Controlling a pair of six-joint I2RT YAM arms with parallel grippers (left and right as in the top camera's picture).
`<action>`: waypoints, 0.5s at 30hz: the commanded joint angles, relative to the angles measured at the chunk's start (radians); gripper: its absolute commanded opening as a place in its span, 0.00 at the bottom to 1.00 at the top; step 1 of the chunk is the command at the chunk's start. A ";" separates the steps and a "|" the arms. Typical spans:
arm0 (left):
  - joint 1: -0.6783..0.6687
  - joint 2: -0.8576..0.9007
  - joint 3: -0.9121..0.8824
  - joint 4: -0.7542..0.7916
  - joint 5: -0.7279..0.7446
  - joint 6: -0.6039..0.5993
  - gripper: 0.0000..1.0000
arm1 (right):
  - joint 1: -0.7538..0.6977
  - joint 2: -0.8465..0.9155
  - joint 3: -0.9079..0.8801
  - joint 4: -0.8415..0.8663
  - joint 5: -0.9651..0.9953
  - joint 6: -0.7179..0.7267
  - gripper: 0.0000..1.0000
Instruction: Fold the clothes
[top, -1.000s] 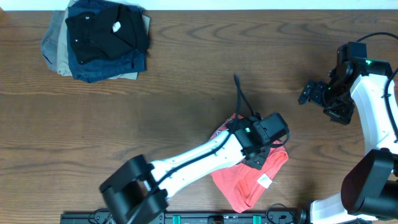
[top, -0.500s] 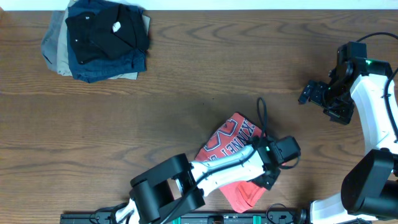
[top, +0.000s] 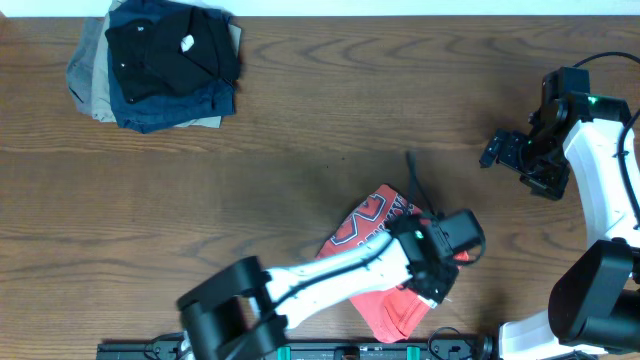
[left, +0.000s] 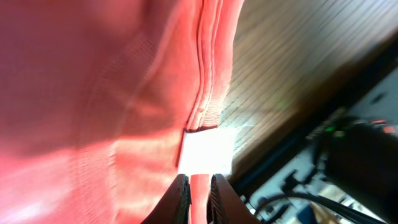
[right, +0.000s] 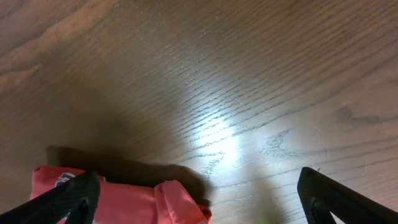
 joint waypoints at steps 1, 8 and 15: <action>0.062 -0.055 0.005 -0.013 -0.003 0.003 0.16 | -0.003 0.005 0.013 -0.002 -0.004 -0.012 0.99; 0.248 -0.059 0.004 -0.129 -0.122 0.068 0.71 | -0.003 0.005 0.013 -0.003 -0.004 -0.012 0.99; 0.510 -0.058 0.004 -0.176 -0.077 0.271 0.98 | -0.003 0.005 0.013 -0.003 -0.004 -0.012 0.99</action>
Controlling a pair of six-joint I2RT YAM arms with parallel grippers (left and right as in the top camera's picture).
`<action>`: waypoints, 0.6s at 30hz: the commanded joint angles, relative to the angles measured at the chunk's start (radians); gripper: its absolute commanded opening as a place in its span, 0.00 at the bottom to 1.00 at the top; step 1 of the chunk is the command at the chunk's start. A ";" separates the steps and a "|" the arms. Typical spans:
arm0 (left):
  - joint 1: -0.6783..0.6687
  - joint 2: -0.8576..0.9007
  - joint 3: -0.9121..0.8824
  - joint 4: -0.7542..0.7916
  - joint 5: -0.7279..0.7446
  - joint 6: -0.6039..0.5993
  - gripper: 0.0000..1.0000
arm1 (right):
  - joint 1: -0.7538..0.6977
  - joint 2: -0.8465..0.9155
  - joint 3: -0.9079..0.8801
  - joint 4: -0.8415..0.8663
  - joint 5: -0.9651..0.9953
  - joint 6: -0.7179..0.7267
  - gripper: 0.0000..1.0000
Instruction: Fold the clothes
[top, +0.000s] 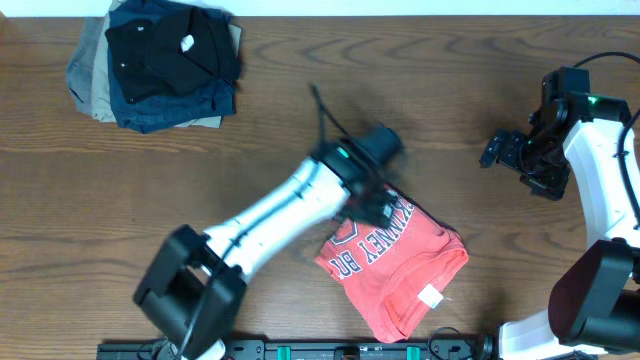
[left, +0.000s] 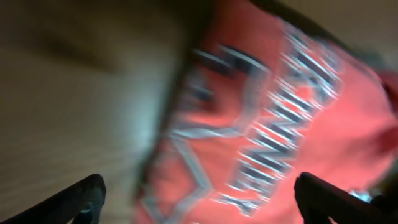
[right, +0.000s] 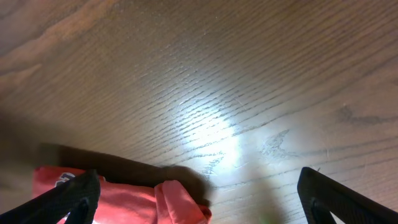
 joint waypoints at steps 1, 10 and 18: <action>0.117 -0.003 0.005 -0.005 0.051 0.151 0.98 | -0.003 0.005 0.013 -0.002 -0.004 -0.012 0.99; 0.339 0.066 -0.002 -0.025 0.572 0.498 0.98 | -0.003 0.005 0.013 -0.002 -0.003 -0.012 0.99; 0.324 0.141 -0.048 -0.021 0.588 0.528 0.98 | -0.003 0.005 0.013 -0.002 -0.003 -0.012 0.99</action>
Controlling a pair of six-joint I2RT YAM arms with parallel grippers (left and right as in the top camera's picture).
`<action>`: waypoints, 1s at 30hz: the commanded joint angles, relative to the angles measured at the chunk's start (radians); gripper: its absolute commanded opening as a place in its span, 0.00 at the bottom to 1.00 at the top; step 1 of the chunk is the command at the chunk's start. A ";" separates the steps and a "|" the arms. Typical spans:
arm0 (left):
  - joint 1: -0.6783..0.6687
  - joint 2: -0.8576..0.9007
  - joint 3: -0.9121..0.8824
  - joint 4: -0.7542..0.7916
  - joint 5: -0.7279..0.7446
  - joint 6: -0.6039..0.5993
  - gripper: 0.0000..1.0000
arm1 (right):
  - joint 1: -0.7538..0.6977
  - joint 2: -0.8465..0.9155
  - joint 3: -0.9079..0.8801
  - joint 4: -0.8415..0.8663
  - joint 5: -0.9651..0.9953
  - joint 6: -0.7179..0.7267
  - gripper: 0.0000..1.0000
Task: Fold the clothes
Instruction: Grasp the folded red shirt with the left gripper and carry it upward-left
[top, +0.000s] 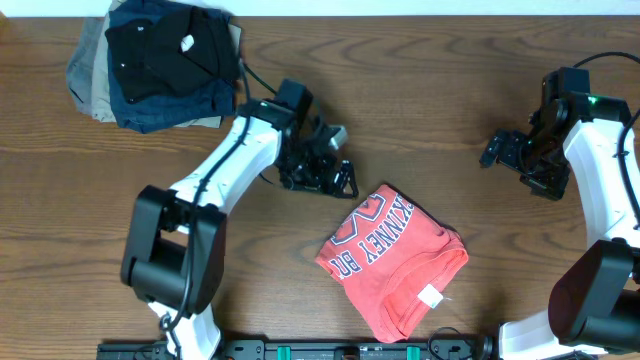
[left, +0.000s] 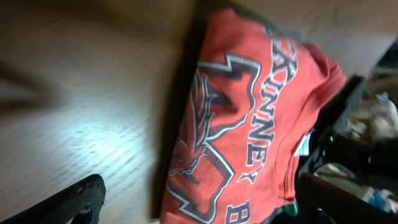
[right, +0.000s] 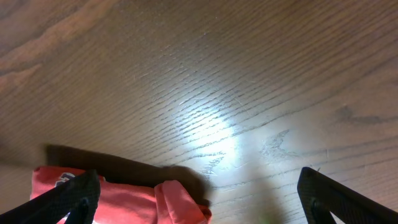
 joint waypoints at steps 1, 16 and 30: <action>-0.013 0.039 -0.028 0.000 0.070 0.051 0.98 | -0.003 0.005 0.013 -0.003 -0.004 -0.012 0.99; -0.155 0.092 -0.198 0.237 0.134 -0.027 0.98 | -0.003 0.005 0.013 -0.003 -0.004 -0.012 0.99; -0.180 0.097 -0.233 0.332 0.103 -0.077 0.21 | -0.003 0.005 0.013 -0.003 -0.004 -0.012 0.99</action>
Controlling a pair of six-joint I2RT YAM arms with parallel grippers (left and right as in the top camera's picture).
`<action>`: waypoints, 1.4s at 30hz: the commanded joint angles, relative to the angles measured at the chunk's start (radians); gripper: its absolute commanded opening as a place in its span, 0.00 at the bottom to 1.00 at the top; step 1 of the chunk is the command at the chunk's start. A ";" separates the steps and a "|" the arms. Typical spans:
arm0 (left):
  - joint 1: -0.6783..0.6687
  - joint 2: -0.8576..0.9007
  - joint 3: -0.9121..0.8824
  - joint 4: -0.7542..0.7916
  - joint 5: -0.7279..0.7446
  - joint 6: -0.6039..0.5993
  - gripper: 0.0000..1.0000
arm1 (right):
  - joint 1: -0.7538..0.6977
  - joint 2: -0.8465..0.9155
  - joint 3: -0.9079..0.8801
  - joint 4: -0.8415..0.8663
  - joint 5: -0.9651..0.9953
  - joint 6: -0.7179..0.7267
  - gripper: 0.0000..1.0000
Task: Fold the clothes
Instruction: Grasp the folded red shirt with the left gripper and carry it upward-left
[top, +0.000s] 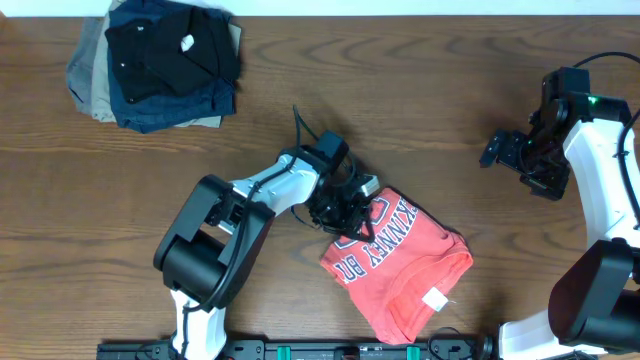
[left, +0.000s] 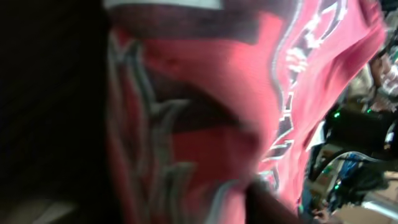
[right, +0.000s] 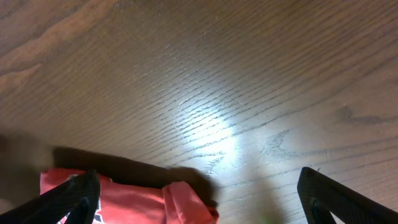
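Observation:
A folded red T-shirt (top: 405, 265) with dark lettering lies on the wooden table (top: 400, 90), near the front edge. My left gripper (top: 348, 208) is down at its upper-left edge. In the left wrist view the T-shirt (left: 205, 93) fills the blurred frame. One dark finger (left: 273, 208) shows at the bottom right, and the left side is too dark to read. My right gripper (top: 497, 150) hangs open over bare wood at the far right. The right wrist view shows the gripper (right: 199, 174) empty, with the T-shirt (right: 124, 202) at the lower left.
A pile of folded dark and beige clothes (top: 160, 60) sits at the table's back left corner. A white tag (top: 432, 298) lies on the T-shirt's front part. My left arm stretches from the front edge toward the T-shirt.
My left gripper was open over bare wood up and left of the T-shirt. Now it is low against the T-shirt's upper-left edge. The T-shirt has shifted slightly to the right. The right arm is unmoved.
First my left gripper was shut on the T-shirt's right edge near the white tag. Then it was open over the upper-left part, with the T-shirt lying folded. Then it stood farther up and left over the table, and now it is back at that edge.

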 joint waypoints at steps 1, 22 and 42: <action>-0.005 0.016 -0.006 0.013 -0.059 -0.002 0.14 | -0.003 0.005 0.013 -0.003 -0.004 -0.012 0.99; 0.377 0.015 0.142 0.187 -0.752 -0.223 0.06 | -0.003 0.005 0.013 -0.003 -0.004 -0.012 0.99; 0.451 0.005 0.510 0.217 -0.922 -0.074 0.06 | -0.003 0.005 0.013 -0.003 -0.004 -0.012 0.99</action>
